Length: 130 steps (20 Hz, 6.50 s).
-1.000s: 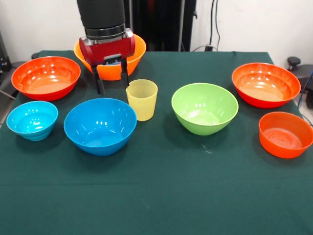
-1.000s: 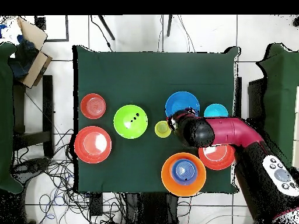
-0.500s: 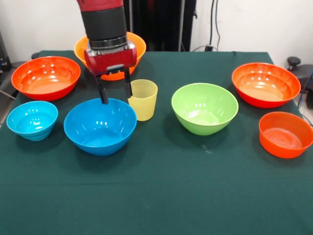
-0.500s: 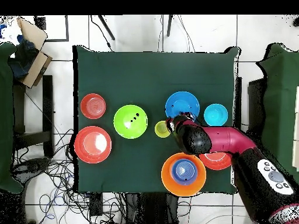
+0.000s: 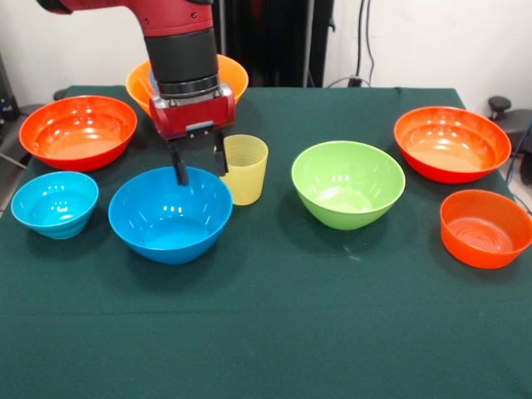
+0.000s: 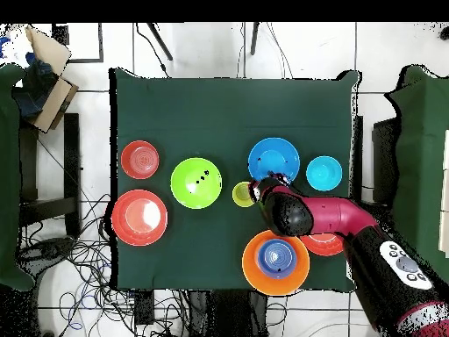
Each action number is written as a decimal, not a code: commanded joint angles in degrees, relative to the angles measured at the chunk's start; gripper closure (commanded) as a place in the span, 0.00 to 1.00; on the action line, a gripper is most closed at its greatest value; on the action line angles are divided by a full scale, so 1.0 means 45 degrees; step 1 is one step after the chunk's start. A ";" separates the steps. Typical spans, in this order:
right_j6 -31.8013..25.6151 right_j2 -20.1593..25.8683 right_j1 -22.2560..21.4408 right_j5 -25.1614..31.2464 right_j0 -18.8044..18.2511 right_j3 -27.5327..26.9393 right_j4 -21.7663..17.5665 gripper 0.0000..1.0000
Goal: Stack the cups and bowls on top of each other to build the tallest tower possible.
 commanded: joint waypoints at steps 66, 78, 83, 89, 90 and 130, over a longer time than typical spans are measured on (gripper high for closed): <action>0.1406 0.0200 -0.5661 0.0836 -0.0748 0.6181 0.1486 1.00; 0.1247 0.0733 -0.6669 0.0377 -0.1509 0.7554 0.1618 1.00; 0.1237 0.0322 -0.6970 0.0721 -0.1503 0.7926 0.1315 1.00; 0.1323 -0.0033 -0.7007 0.0437 -0.1620 0.8319 0.0796 1.00; 0.1369 -0.0131 -0.6966 0.0315 -0.1628 0.8370 0.0660 1.00; 0.2018 -0.0490 -0.5484 -0.0972 0.0261 0.6996 0.0416 0.00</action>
